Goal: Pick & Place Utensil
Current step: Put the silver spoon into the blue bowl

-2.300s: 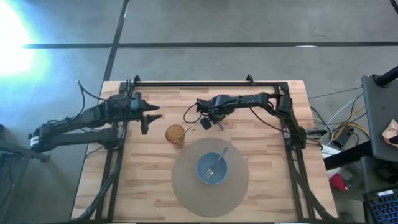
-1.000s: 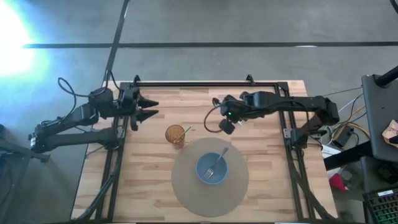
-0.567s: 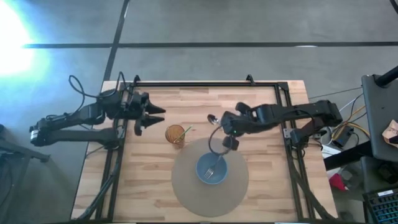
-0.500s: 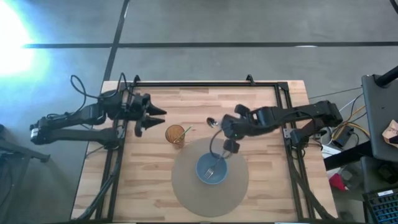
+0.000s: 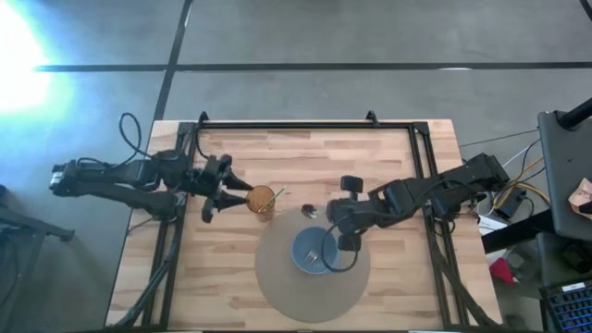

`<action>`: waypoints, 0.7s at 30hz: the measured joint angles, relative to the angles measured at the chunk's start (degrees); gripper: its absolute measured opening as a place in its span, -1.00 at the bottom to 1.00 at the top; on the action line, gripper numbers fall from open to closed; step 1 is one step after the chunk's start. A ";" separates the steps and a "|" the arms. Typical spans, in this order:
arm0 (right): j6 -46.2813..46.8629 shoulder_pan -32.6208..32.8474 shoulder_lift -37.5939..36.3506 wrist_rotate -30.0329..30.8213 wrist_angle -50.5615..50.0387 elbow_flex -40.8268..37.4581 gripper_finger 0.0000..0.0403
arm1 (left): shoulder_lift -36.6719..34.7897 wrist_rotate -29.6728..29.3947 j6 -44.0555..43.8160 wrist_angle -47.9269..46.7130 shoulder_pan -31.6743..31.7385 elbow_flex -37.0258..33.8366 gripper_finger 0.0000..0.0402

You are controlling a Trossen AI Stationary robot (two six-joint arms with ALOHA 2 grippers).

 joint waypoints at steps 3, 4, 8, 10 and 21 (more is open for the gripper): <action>-1.18 1.77 -0.04 0.05 1.68 0.00 -0.94 | 1.62 -1.14 -1.09 -0.01 -3.28 0.00 -0.12; -1.55 2.36 -0.04 0.05 2.30 0.00 -0.94 | 2.27 -1.25 -1.17 0.02 -4.41 0.00 -0.12; -5.57 4.82 -0.02 0.05 5.67 0.00 -0.94 | 5.20 -2.16 -1.78 0.49 -8.65 0.00 -0.13; -8.30 5.86 0.75 0.10 8.10 0.08 -0.94 | 6.73 -3.92 -2.58 0.95 -10.71 0.00 -0.13; -25.91 8.67 6.83 4.98 11.24 1.28 -0.94 | 13.54 -7.99 -8.28 6.29 -16.36 0.02 -0.13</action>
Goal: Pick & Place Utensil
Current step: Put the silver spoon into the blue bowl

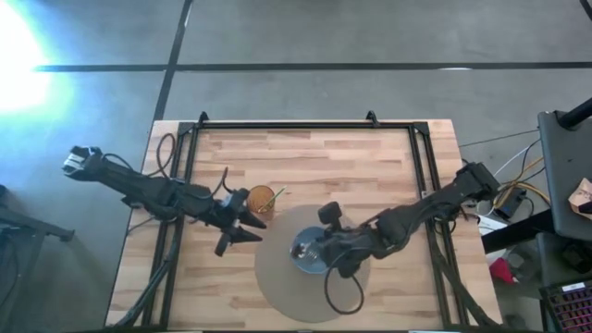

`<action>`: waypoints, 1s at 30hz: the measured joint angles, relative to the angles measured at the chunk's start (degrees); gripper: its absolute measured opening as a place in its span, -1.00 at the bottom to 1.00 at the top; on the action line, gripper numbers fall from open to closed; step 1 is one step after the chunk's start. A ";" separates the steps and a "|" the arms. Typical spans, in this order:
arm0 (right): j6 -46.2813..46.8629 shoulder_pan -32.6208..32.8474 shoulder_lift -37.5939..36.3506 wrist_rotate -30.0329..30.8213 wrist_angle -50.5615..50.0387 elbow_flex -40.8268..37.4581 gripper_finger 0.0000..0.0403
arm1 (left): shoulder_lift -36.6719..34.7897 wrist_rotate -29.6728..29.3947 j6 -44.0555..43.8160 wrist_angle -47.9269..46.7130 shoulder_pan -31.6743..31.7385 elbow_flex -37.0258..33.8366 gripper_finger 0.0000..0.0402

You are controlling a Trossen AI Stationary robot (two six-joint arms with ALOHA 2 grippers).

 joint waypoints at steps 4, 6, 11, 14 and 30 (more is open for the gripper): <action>-3.45 0.00 2.25 1.64 0.02 2.05 -0.94 | 2.46 -1.77 -3.06 0.04 -0.32 -0.04 -0.14; -4.31 0.02 3.51 2.56 0.11 2.98 -0.94 | 3.93 -2.06 -4.88 0.79 -0.54 -0.04 -0.14; -7.29 0.39 7.50 5.34 -2.53 6.57 -0.94 | 6.86 -4.16 -8.27 1.69 -1.29 -0.02 -0.14; -9.29 1.02 10.34 7.27 -4.21 8.86 -0.94 | 8.37 -5.51 -9.53 3.20 -2.11 -0.04 -0.14; -26.30 1.95 24.01 19.07 -12.16 24.02 -0.94 | 11.19 -10.67 -13.49 4.29 -3.25 -0.04 -0.14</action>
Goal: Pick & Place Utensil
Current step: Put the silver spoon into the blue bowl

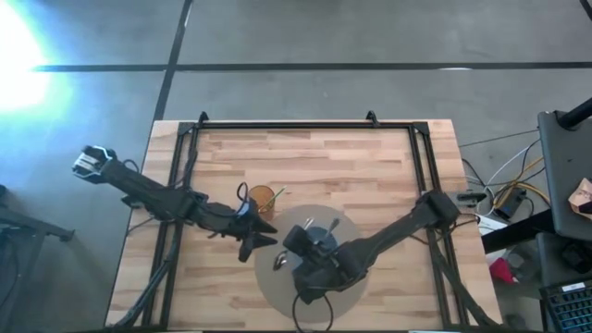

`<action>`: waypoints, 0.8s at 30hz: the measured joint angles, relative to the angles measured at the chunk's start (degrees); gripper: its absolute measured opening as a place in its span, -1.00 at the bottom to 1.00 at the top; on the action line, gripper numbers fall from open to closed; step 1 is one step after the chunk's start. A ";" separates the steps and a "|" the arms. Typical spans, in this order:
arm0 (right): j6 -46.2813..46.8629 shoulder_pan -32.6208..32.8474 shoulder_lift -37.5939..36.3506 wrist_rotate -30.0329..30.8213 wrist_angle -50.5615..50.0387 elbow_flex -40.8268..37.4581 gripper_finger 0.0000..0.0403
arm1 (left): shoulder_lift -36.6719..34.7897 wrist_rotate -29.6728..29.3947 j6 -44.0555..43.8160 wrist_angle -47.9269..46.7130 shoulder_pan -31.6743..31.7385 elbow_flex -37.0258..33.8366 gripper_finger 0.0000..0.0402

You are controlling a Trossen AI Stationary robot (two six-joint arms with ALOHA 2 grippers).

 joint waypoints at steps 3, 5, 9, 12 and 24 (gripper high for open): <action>-2.65 -0.06 1.74 0.15 -0.10 3.42 -0.94 | 1.06 -0.26 -0.15 -0.03 0.00 0.00 -0.14; -3.65 -0.14 2.01 0.41 -0.24 4.86 -0.94 | 1.59 -0.32 -0.15 -0.04 -0.02 0.00 -0.14; -3.36 -0.73 1.99 1.44 -1.33 5.63 -0.94 | 1.90 -0.30 -0.27 -0.07 -0.07 0.00 -0.14; -3.29 -1.18 1.99 1.46 -1.60 5.65 -0.94 | 1.69 -0.31 -0.04 -0.01 -0.09 0.00 -0.14; -4.27 -2.39 1.99 7.25 -0.88 4.36 -0.94 | 3.84 2.43 -0.37 0.04 -0.31 0.00 -0.14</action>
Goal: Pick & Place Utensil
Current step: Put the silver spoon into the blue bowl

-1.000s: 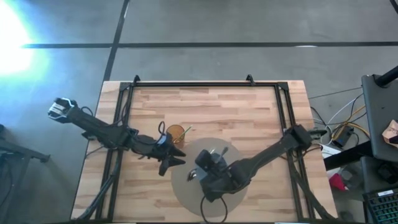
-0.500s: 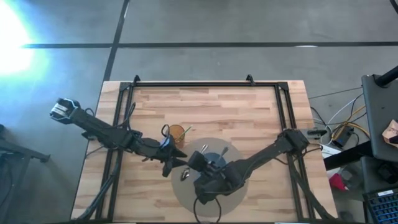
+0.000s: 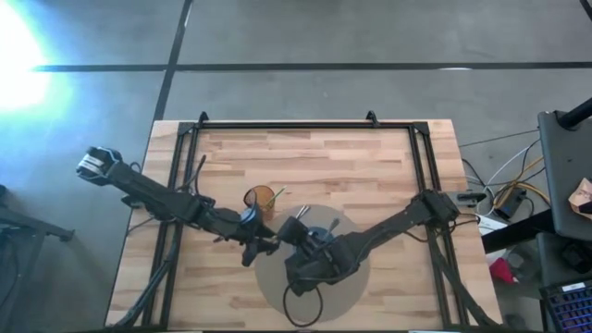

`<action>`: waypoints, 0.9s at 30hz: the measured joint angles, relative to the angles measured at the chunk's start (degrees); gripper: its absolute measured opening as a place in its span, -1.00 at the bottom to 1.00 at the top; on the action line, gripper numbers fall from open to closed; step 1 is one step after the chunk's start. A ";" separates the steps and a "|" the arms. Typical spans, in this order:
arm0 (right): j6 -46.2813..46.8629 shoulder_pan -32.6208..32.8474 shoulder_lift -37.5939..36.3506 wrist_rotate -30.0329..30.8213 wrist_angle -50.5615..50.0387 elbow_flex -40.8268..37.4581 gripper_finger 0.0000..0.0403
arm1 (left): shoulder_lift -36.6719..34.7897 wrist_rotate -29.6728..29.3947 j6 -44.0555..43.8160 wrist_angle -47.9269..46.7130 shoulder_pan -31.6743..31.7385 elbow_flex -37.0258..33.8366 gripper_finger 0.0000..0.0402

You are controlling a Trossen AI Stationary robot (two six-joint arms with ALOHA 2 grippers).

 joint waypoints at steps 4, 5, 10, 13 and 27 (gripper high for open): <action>-0.01 -0.05 0.00 -0.02 0.17 0.00 -0.94 | 0.18 0.13 0.43 -0.01 -0.02 0.00 -0.14; -0.03 -0.08 0.00 -0.02 0.13 0.00 -0.94 | 0.14 0.13 0.69 -0.05 -0.02 0.00 -0.14; -0.88 -0.15 0.00 0.00 0.13 0.00 -0.94 | 0.09 0.11 1.64 -0.08 -0.02 0.00 -0.26; -0.90 -0.13 0.00 -0.01 0.14 -0.02 -0.94 | 0.11 0.05 2.64 -0.04 -0.07 0.00 -0.43; -2.94 0.05 -0.11 0.16 0.27 -0.02 -0.94 | 0.22 -2.21 3.96 -1.29 0.09 -0.15 -0.92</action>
